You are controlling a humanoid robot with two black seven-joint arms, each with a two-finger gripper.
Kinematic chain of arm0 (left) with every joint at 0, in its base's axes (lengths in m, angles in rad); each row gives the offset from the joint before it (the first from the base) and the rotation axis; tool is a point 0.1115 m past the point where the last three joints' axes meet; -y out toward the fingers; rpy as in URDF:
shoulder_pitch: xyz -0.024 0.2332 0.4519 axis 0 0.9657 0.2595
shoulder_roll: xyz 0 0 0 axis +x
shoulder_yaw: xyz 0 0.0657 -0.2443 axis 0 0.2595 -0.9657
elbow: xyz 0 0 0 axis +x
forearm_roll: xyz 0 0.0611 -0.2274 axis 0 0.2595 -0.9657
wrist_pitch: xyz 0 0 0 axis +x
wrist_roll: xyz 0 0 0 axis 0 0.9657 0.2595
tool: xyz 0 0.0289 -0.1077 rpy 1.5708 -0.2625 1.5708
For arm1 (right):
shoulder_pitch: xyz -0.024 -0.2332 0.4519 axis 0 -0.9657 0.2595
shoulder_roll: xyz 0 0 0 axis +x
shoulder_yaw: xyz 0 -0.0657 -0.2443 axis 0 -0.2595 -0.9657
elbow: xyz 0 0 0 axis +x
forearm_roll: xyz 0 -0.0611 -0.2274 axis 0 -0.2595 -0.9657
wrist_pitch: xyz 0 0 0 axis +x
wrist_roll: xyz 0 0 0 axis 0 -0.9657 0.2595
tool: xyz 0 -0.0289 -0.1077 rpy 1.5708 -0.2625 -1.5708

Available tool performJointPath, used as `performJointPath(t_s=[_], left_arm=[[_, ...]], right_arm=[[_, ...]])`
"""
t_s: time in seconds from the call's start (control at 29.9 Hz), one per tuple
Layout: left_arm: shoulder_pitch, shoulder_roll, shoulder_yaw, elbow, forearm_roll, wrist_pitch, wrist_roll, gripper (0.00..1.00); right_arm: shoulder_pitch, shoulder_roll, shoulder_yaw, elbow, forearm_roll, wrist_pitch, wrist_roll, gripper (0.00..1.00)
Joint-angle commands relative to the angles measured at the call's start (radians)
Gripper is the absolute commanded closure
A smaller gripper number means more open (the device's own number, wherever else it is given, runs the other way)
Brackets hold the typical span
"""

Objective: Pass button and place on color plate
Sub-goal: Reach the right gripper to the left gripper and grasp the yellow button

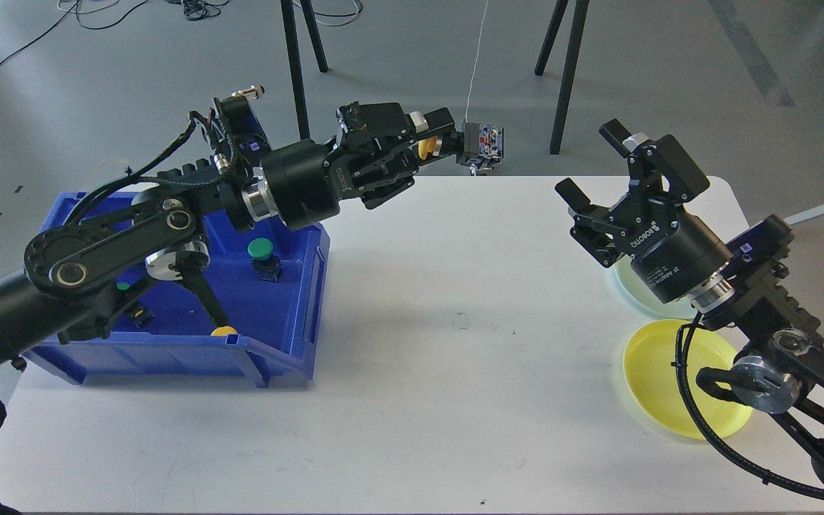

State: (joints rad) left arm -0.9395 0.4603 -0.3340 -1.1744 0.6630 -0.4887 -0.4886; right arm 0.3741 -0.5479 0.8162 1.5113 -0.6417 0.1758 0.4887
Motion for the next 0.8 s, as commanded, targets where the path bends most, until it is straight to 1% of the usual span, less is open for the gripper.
performJointPath(t_s=[0.0, 0.13, 0.4, 0.47, 0.54, 0.57, 0.77], left_arm=[[-0.007, 0.001, 0.018, -0.001, -0.002, 0.0, 0.0, 0.96], [-0.019, 0.0, 0.023, 0.004, -0.008, 0.0, 0.0, 0.96], [-0.021, 0.001, 0.024, 0.005, -0.008, 0.0, 0.0, 0.95], [-0.021, 0.0, 0.024, 0.005, -0.008, 0.0, 0.0, 0.95], [-0.021, 0.0, 0.023, 0.005, -0.008, 0.0, 0.0, 0.95], [-0.021, 0.0, 0.023, 0.005, -0.009, 0.0, 0.0, 0.95], [-0.021, 0.0, 0.023, 0.005, -0.008, 0.0, 0.0, 0.95]], right_arm=[[0.066, 0.034, -0.048, -0.014, 0.001, 0.004, 0.0, 0.01], [0.115, 0.071, -0.095, -0.031, 0.001, 0.004, 0.0, 0.01], [0.135, 0.124, -0.101, -0.051, 0.001, 0.005, 0.0, 0.03], [0.137, 0.131, -0.1, -0.06, 0.001, 0.004, 0.0, 0.06], [0.143, 0.132, -0.101, -0.066, -0.001, 0.004, 0.0, 0.19], [0.146, 0.135, -0.103, -0.071, -0.001, 0.004, 0.0, 0.22], [0.169, 0.149, -0.104, -0.098, -0.003, 0.007, 0.0, 0.33]])
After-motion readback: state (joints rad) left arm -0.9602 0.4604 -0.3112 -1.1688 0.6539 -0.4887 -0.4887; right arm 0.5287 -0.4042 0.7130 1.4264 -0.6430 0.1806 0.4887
